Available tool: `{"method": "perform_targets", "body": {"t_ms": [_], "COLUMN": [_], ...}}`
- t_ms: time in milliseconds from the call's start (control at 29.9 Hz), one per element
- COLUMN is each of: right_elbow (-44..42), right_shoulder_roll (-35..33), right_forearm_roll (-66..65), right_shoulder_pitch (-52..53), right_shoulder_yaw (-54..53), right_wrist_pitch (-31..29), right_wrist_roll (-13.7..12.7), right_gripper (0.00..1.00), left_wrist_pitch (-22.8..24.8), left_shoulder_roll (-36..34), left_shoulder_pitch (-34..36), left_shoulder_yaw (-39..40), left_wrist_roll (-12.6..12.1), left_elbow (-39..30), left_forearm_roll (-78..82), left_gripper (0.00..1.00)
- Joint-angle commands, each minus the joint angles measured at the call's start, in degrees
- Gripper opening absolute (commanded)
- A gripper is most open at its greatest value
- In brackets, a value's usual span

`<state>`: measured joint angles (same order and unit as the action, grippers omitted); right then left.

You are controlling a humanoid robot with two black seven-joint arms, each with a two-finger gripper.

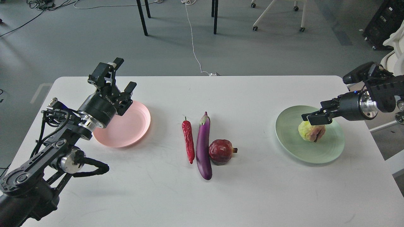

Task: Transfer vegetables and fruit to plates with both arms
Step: 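Carry the pale fruit onto the green plate and release it, then reach the right gripper to the red round fruit and grasp it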

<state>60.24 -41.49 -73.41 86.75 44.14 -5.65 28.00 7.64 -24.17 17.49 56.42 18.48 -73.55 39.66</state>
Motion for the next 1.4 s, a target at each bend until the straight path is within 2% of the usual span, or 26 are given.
{"method": "perform_targets", "body": {"t_ms": [0, 268, 769, 1037, 1371], "right_elbow": [4.17, 8.75, 9.98, 9.63, 4.45], "right_shoulder_roll": [0.61, 11.06, 31.98, 36.82, 41.49], "right_forearm_roll": [0.55, 9.50, 13.12, 12.15, 11.10], "right_shoulder_pitch": [5.87, 13.17, 12.83, 12.91, 11.95], "right_shoulder_yaw": [-0.89, -0.89, 6.48, 10.53, 13.43], "right_wrist_pitch": [-0.50, -0.68, -0.33, 0.11, 2.57], "right_wrist_roll": [0.00, 0.00, 0.00, 0.00, 0.00], "right_gripper": [0.94, 0.98, 0.98, 0.98, 0.98], "left_wrist_pitch": [0.10, 0.01, -0.26, -0.26, -0.26], "left_shoulder_roll": [-0.44, -0.79, -1.50, -1.67, -2.72], "left_shoulder_pitch": [0.09, 0.00, -0.70, -1.40, -2.11], "left_shoulder_yaw": [0.00, 0.00, 0.00, 0.00, 0.00], "left_wrist_roll": [-0.03, -0.03, -0.11, -0.11, -0.11], "left_elbow": [-0.01, -0.80, -1.68, -2.12, -2.82], "left_forearm_roll": [-0.02, -0.02, 0.06, 0.06, 0.06], "left_gripper": [0.98, 0.98, 0.98, 0.98, 0.98]}}
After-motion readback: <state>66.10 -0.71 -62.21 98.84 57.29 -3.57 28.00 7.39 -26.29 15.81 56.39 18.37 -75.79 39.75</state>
